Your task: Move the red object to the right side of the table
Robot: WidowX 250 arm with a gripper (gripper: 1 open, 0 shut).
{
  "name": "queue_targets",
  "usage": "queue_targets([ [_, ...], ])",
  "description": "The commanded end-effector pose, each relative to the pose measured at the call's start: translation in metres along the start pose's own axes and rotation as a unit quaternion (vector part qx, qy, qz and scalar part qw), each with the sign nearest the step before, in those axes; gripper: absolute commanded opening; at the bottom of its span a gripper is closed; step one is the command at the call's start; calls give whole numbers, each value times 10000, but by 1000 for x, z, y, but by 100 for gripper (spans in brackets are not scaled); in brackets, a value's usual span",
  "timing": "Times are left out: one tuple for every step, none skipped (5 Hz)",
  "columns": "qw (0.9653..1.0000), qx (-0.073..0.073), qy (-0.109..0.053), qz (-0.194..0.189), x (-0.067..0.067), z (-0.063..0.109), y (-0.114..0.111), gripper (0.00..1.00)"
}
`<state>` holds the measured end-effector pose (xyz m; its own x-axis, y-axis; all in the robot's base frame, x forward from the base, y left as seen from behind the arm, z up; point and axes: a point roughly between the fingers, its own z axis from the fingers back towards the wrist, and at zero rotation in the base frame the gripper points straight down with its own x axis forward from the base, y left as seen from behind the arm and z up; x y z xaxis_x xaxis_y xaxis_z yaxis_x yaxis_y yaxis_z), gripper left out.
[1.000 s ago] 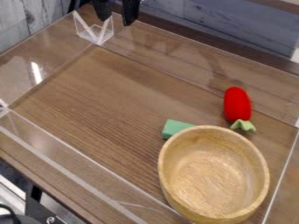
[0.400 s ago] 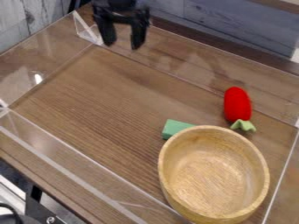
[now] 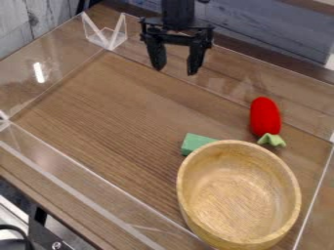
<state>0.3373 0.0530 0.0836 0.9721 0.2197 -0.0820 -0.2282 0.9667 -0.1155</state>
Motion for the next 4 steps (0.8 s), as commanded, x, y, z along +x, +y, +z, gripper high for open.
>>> queue_targets([
  [9994,-67,-323,116,-6,22,-18,100],
  [9990,-132,-282,322,-13,13,-52,100],
  [9982,-245,-319,438,-22,2,-100,100],
  [9979,-364,-335,423,-33,-7,-139,100],
])
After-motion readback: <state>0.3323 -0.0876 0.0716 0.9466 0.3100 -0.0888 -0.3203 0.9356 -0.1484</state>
